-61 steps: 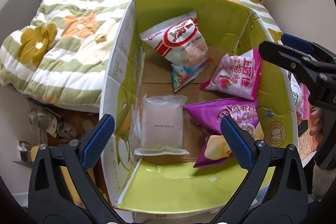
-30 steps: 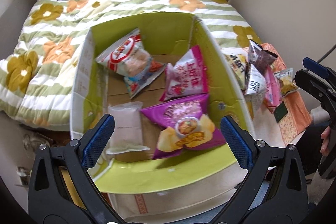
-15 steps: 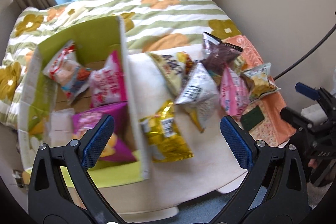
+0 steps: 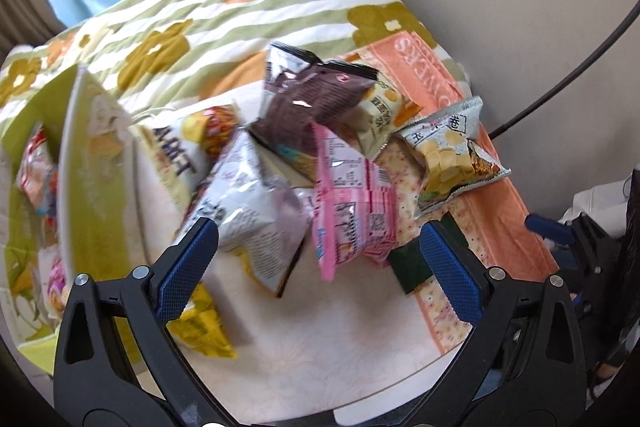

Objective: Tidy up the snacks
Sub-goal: 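Move both tools back over the remaining snacks, then grasp the pink wafer bag with the left tool while the right grasps the green packet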

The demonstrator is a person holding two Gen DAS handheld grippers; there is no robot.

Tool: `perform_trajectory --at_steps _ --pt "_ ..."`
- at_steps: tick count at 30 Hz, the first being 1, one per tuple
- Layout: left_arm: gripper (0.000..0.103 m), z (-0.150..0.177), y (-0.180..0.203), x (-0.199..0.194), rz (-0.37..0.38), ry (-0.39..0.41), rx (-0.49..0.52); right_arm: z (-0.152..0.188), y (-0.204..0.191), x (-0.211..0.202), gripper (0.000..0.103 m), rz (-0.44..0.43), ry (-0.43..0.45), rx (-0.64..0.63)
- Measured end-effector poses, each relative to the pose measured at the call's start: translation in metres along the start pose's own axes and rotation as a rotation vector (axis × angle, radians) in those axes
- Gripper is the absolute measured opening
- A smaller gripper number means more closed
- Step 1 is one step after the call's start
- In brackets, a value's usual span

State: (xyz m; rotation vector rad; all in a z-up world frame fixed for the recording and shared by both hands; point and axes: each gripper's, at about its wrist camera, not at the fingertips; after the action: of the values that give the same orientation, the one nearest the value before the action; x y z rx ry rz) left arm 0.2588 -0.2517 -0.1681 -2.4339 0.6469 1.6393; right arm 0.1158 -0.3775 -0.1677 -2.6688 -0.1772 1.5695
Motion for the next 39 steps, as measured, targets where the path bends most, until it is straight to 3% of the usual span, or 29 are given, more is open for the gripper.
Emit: perform_trajectory --at_steps 4,12,15,20,26,31,39 --pt "0.1 -0.008 0.016 0.033 -0.004 -0.054 0.055 0.012 0.0 0.014 0.102 0.026 -0.056 0.001" --pt "0.1 -0.01 0.031 0.084 -0.013 -0.132 0.14 0.023 0.0 0.043 0.102 0.047 -0.08 0.048" --pt "0.1 -0.011 0.037 0.095 -0.014 -0.143 0.182 0.021 -0.007 0.059 0.102 0.125 -0.106 0.013" --pt "0.099 -0.007 0.044 0.115 -0.022 -0.172 0.242 0.014 -0.015 0.067 0.102 0.164 -0.101 -0.013" --pt "0.086 -0.001 0.049 0.121 -0.037 -0.163 0.312 0.012 -0.034 0.069 0.102 0.248 -0.071 -0.079" --pt "0.073 -0.001 0.051 0.119 -0.019 -0.153 0.332 0.013 -0.036 0.082 0.102 0.187 -0.105 -0.03" --pt "0.07 -0.007 0.04 0.112 0.011 -0.153 0.306 0.012 -0.032 0.092 0.102 0.172 -0.122 -0.031"
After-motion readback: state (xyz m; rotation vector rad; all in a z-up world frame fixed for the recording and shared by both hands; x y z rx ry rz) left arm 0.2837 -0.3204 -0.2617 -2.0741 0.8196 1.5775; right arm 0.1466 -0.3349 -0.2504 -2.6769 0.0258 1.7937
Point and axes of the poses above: each gripper's, at about its wrist camera, not at the fingertips, and x roughly the way its jaws point, y to its right, z to its underside, and after that the axes turned 6 degrees about -x, right-handed
